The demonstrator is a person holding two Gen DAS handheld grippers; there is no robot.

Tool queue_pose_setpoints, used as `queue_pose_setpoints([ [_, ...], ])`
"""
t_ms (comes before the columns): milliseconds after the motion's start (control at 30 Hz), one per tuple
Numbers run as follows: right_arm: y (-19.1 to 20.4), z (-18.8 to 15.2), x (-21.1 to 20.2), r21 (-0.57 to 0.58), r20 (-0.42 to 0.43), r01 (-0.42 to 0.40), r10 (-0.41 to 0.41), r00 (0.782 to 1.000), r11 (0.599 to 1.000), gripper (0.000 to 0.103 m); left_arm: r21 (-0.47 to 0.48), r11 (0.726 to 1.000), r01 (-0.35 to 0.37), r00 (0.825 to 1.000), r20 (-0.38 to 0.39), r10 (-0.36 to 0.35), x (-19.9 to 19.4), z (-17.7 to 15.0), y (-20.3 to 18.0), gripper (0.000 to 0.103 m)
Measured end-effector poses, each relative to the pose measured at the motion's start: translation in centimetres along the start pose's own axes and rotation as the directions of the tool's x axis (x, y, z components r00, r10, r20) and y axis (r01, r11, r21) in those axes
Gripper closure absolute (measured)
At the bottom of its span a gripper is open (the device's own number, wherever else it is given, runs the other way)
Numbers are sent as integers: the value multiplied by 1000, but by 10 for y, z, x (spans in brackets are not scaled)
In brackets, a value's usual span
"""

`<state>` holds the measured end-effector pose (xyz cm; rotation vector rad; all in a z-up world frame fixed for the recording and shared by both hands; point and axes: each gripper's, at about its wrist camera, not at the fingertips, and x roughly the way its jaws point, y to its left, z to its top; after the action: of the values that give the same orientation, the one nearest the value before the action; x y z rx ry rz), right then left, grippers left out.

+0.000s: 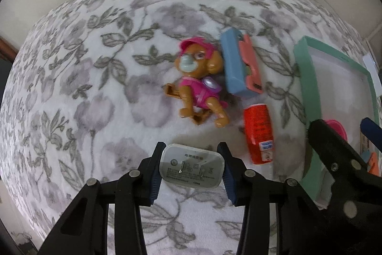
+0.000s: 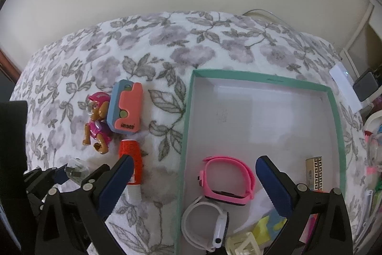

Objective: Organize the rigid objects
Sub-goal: 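Grasp the red-and-white bottle with the right tool while the left tool holds the plug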

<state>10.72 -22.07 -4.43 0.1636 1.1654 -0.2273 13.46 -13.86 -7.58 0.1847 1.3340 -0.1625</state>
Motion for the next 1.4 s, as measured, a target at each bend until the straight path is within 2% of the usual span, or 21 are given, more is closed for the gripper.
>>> queue_pose_setpoints([
  [200, 2, 0, -2, 8, 16, -13, 13, 1000, 1000, 0, -107, 994, -9, 1000, -9, 8, 1, 1, 36, 57],
  [367, 9, 0, 0, -20, 22, -41, 41, 999, 999, 2, -244, 969, -31, 999, -27, 25, 2, 0, 78, 58],
  [467, 16, -1, 1, -40, 27, -68, 69, 997, 997, 8, -305, 951, -45, 999, -35, 36, 2, -2, 99, 58],
  [567, 23, -1, 0, -58, 38, -104, 106, 994, 993, 20, -339, 940, -42, 999, -38, 31, 2, -4, 115, 58],
  [700, 35, -3, 3, -89, 37, -143, 147, 988, 986, 34, -344, 938, -40, 999, -39, 28, 2, -5, 122, 58],
  [867, 48, -9, 12, -128, 23, -158, 163, 986, 979, 36, -349, 937, -36, 999, -41, 23, 2, -10, 126, 58],
  [1000, 57, -15, 23, -154, -5, -146, 147, 989, 977, 46, -348, 937, -34, 999, -43, 20, 1, -10, 131, 58],
  [1100, 59, -19, 32, -151, -23, -142, 140, 990, 978, 46, -350, 936, -37, 998, -54, 20, 14, -8, 114, 57],
  [1200, 61, -24, 40, -154, -37, -129, 125, 991, 980, 48, -353, 935, -36, 998, -56, 17, 17, -10, 115, 57],
  [1400, 69, -29, 42, -187, -8, -75, 75, 997, 979, 51, -343, 938, -49, 998, -51, 33, 23, -13, 114, 57],
])
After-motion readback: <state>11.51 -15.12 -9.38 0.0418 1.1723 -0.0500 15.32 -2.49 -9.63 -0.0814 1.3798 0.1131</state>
